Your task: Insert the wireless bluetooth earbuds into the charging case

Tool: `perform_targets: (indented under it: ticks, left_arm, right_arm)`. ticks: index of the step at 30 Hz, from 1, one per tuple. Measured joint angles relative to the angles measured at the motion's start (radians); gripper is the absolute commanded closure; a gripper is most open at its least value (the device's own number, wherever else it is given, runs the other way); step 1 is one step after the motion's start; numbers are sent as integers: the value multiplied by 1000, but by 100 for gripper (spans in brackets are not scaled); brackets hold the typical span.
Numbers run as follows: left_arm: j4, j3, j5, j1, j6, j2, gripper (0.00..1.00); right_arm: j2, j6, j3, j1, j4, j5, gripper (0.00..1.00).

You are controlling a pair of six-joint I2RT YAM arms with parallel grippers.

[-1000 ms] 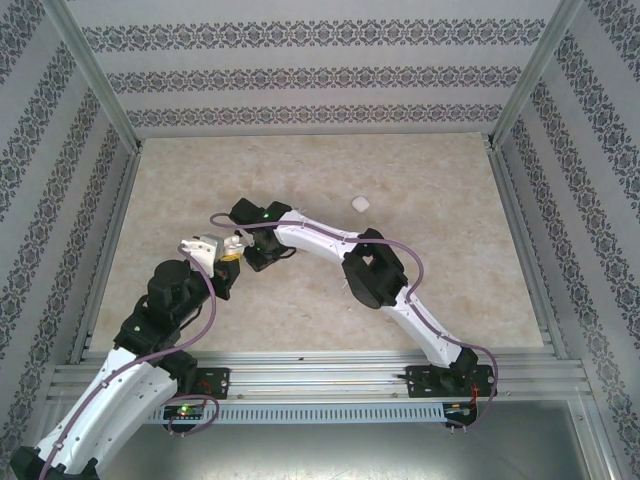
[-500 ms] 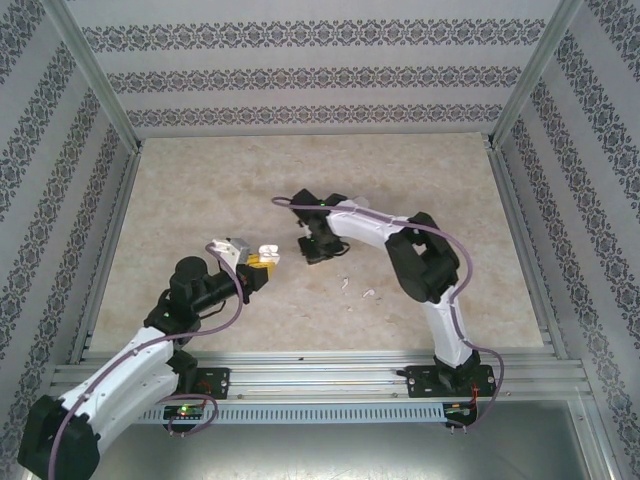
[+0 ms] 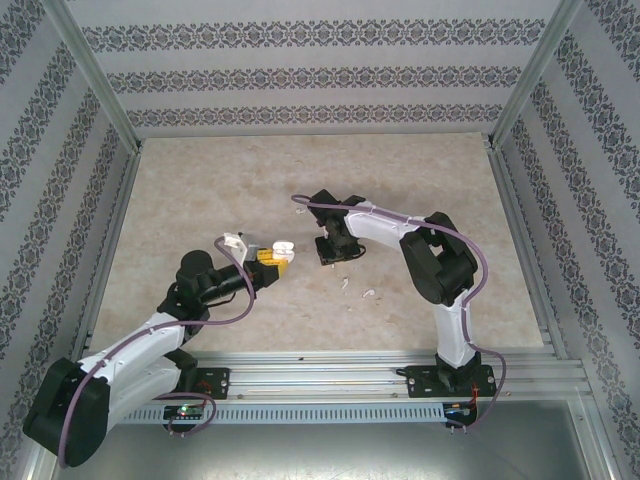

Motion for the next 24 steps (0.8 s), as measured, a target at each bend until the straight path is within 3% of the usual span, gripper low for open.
perform_targets:
  ticks: [24]
  left_arm:
    - [-55,11,-4,0,1,-37,100]
  right_arm:
    - [39,74,183,-50,-198,-95,63]
